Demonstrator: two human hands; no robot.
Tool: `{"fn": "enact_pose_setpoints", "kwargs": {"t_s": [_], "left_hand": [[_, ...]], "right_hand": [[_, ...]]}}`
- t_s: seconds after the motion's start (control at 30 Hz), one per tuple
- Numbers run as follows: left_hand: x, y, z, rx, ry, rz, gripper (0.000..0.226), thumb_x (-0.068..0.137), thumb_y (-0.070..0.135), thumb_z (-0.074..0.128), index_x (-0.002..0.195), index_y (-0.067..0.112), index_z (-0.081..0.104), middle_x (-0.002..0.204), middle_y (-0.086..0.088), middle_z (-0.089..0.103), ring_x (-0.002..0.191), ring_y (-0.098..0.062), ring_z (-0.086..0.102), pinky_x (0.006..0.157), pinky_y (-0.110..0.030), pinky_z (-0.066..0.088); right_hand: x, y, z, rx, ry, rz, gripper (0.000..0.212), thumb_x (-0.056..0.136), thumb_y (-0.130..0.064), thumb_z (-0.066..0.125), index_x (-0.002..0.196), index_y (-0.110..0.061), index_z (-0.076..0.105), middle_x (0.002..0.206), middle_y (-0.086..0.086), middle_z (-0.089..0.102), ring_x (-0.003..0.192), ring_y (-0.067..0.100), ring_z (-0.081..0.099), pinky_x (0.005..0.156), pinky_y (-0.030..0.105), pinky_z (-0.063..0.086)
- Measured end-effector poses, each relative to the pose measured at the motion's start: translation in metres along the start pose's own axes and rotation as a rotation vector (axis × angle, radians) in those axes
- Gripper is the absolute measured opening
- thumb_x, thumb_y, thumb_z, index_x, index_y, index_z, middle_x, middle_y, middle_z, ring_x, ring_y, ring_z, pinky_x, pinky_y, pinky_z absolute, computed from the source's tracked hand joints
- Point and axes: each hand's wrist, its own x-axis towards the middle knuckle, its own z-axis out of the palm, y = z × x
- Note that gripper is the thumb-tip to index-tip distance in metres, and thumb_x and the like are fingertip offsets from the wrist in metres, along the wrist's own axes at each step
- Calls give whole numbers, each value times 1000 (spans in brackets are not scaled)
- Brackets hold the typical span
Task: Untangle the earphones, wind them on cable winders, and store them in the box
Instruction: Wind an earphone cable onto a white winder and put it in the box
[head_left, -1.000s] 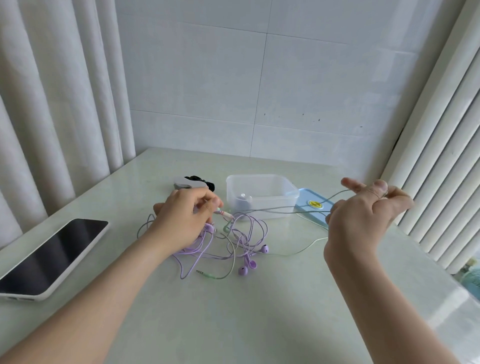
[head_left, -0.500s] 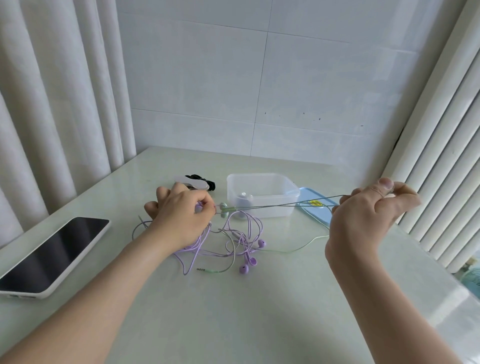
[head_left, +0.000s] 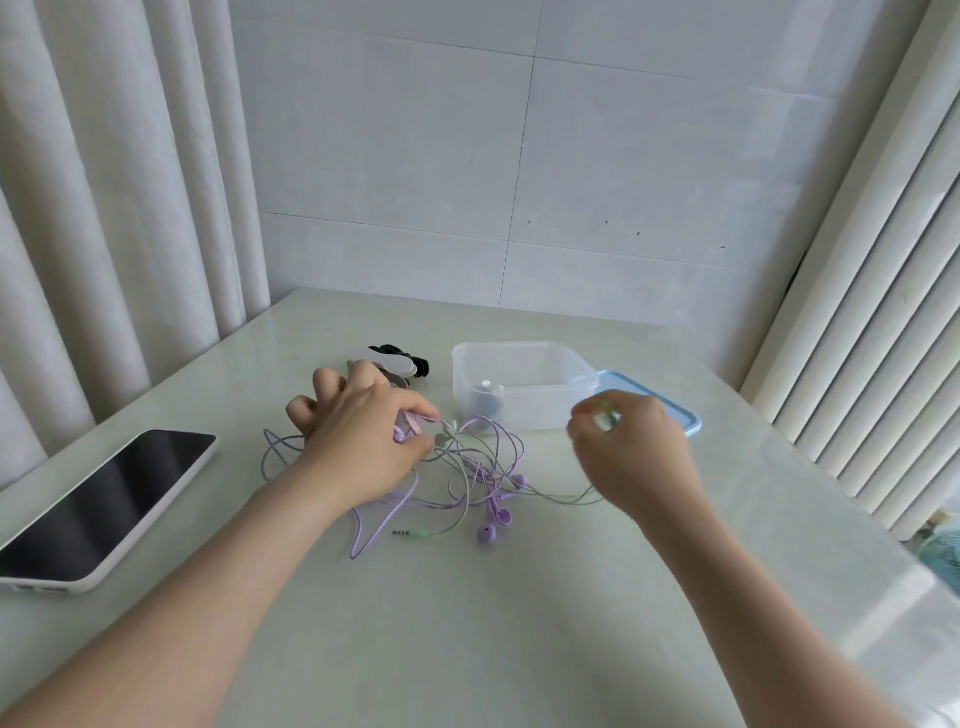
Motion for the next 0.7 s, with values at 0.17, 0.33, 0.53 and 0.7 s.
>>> {"fn": "enact_pose_setpoints", "kwargs": {"t_s": [0.17, 0.33, 0.53, 0.7], "left_hand": [[-1, 1, 5, -7, -28, 84, 31, 94, 52, 66, 125, 56, 62, 119, 20, 46, 117, -17, 31, 80, -37, 22], [-5, 1, 8, -7, -133, 257, 51, 105, 21, 49, 141, 56, 48, 135, 31, 48, 132, -9, 30, 90, -40, 19], [-4, 0, 13, -77, -123, 232, 28, 103, 22, 51, 119, 44, 55, 101, 28, 60, 129, -6, 35, 88, -38, 15], [-4, -2, 10, -80, -146, 224, 14, 98, 36, 58, 110, 43, 55, 95, 26, 61, 122, -8, 34, 89, -40, 19]], "right_hand": [[-15, -8, 20, -51, -48, -306, 15, 94, -43, 64, 104, -39, 75, 49, -20, 53, 62, 13, 49, 66, 33, 47], [-29, -13, 41, -115, -149, -356, 23, 97, -58, 58, 113, -48, 73, 70, -14, 62, 84, 21, 63, 68, 33, 49], [-34, -15, 50, -182, -187, -403, 24, 96, -56, 61, 110, -40, 73, 72, -7, 68, 85, 23, 62, 66, 32, 47], [-34, -14, 55, -201, -177, -448, 32, 95, -63, 58, 92, -33, 71, 54, -10, 65, 70, 14, 62, 63, 28, 51]]}}
